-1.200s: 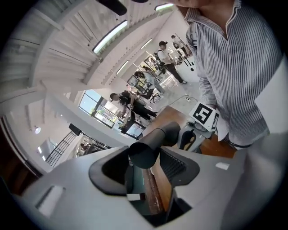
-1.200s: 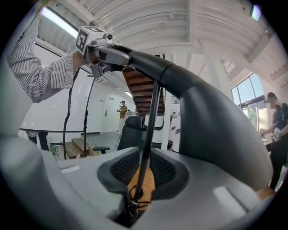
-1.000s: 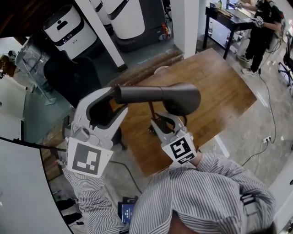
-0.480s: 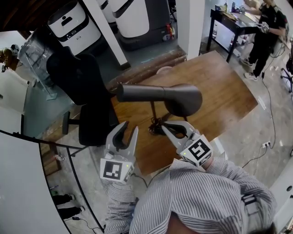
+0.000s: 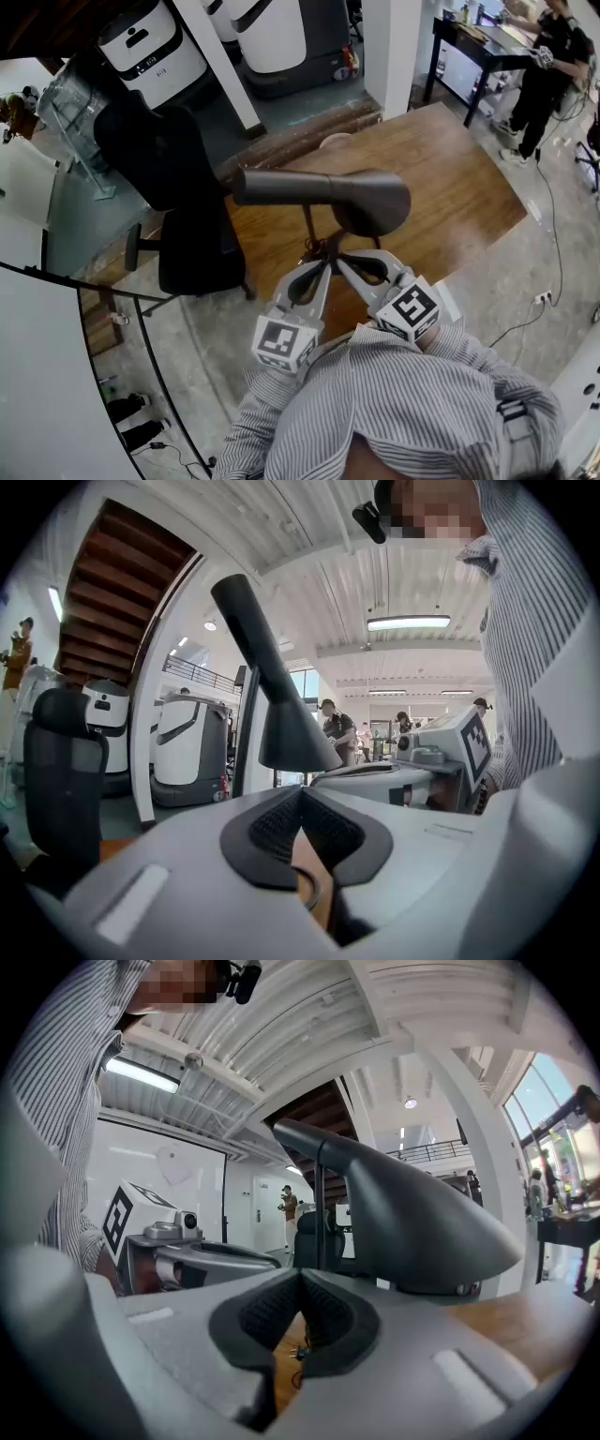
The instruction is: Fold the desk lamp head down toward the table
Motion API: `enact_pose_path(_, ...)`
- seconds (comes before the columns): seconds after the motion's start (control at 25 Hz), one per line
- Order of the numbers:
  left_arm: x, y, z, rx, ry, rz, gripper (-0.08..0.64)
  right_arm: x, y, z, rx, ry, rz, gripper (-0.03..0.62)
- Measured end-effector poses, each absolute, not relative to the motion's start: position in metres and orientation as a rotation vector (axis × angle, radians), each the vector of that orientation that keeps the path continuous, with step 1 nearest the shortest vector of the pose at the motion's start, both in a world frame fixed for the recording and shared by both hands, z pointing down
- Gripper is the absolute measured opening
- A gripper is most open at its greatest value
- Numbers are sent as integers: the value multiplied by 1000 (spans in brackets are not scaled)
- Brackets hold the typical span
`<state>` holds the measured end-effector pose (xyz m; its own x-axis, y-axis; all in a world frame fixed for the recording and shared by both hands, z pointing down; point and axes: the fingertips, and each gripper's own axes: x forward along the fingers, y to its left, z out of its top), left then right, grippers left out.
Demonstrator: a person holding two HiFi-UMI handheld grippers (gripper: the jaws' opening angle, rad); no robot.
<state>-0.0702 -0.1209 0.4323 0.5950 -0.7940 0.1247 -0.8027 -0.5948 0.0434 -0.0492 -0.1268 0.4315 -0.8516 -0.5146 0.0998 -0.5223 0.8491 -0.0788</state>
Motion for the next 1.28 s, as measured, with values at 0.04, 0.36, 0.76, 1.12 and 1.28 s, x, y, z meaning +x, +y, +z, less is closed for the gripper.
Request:
enact_pose_path(0.04,-66,-120,433,2724,-1351,138,6,-49,-126,432,822,-2948,161,0)
enact_pose_path(0.36,-73,-124,432,2595,-1409,-1,6,-45,-124,437,782,-2936,139,0)
enact_pose_path(0.76,-82,-121,433,2527,-1471,-26,6,-35,-122,443,775,-2926,129,0)
enact_pose_path(1.12,-86,-118,433,2522,-1498,-8,6,-39,-116,440,775,-2939,170,0)
enact_pose_path(1.28,-92,-121,433,2525,-1499,-1,6,-39,-120,437,777,-2955,139,0)
